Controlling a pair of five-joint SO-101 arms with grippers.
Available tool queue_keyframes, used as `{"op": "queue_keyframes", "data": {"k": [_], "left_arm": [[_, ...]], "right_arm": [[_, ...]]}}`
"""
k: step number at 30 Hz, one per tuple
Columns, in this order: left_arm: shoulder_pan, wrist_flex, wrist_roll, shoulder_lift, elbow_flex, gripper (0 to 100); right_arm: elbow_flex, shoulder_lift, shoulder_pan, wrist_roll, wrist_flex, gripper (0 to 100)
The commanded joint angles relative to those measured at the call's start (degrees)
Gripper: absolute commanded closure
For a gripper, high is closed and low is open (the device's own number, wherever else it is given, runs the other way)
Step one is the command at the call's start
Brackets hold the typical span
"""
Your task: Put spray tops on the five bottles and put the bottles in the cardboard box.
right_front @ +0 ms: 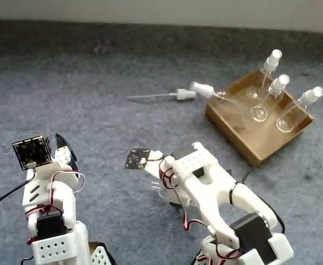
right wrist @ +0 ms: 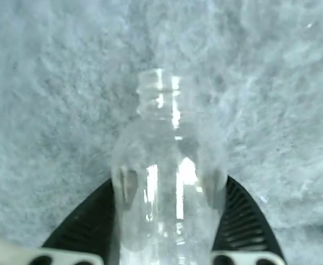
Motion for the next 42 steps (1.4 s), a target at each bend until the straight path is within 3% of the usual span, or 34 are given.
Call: {"op": "queue_keyframes", "data": {"k": [1, 15, 23, 27, 31, 42], "left_arm": [[0.9, -0.1, 0.3, -0.1, 1.2, 99], [0.9, -0.1, 0.3, -0.1, 1.2, 99], [0.9, -0.1, 0.3, -0.1, 1.2, 99], [0.9, -0.1, 0.3, -0.1, 1.2, 99], [0.9, -0.1, 0.3, -0.1, 1.2, 99], [0.9, -0.1, 0.3, -0.1, 1.2, 99]], "right_arm": [[-0.7, 0.5, 1.0, -2.4, 2.7, 90.3], [-19.6, 0.5, 1.3, -13.9, 3.1, 90.3], [-27.1, 0.5, 8.7, -19.6, 3.3, 90.3], [-29.0, 0.4, 10.2, -24.3, 9.8, 90.3], [-32.5, 0.7, 10.2, -24.8, 15.8, 90.3], [-32.8, 1.1, 10.2, -25.1, 14.0, 90.3]]}}
